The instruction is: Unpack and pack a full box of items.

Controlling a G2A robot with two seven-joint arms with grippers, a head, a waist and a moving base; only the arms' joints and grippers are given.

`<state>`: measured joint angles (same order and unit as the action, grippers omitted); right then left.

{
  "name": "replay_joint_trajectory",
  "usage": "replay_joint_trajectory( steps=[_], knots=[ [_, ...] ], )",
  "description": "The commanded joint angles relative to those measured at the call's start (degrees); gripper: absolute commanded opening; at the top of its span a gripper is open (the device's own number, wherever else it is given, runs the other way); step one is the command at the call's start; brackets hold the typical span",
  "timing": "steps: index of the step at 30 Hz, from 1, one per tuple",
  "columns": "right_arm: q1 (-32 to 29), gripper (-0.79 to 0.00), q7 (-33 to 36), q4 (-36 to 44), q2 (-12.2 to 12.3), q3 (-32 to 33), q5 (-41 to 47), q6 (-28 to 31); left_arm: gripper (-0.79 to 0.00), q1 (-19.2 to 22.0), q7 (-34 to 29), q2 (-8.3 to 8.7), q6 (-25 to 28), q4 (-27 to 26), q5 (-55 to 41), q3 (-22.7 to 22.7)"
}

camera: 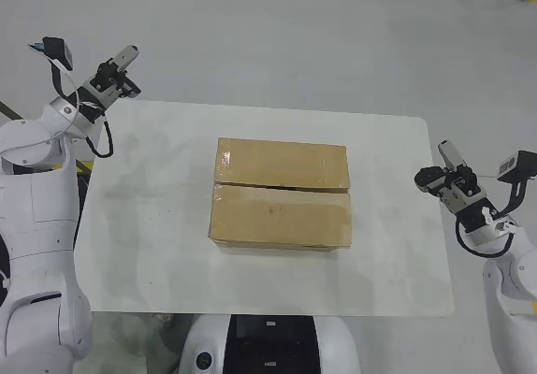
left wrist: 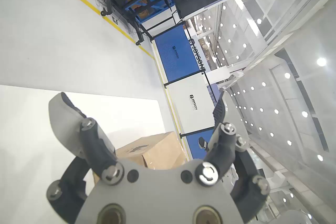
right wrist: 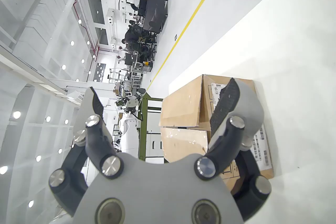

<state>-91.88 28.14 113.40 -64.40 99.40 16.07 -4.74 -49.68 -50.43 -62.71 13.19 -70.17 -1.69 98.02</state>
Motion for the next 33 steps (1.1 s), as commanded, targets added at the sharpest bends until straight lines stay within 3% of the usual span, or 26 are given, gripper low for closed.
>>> replay_joint_trajectory(
  steps=[1, 22, 33],
  knots=[
    [0.00, 0.000, 0.00, 0.00, 0.00, 0.00, 0.00, 0.00, -0.001, 0.00, 0.00, 0.00, 0.00, 0.00, 0.00, 0.00],
    [0.08, 0.000, 0.39, 0.17, -0.01, -0.39, 0.17, 0.25, 0.000, 0.00, 0.00, 0.00, 0.00, 0.00, 0.00, 0.00],
    [2.90, 0.000, 10.88, -0.50, 0.34, -5.17, 1.36, 0.67, 0.000, 0.00, 0.00, 0.00, 0.00, 0.00, 0.00, 0.00]
  ],
)
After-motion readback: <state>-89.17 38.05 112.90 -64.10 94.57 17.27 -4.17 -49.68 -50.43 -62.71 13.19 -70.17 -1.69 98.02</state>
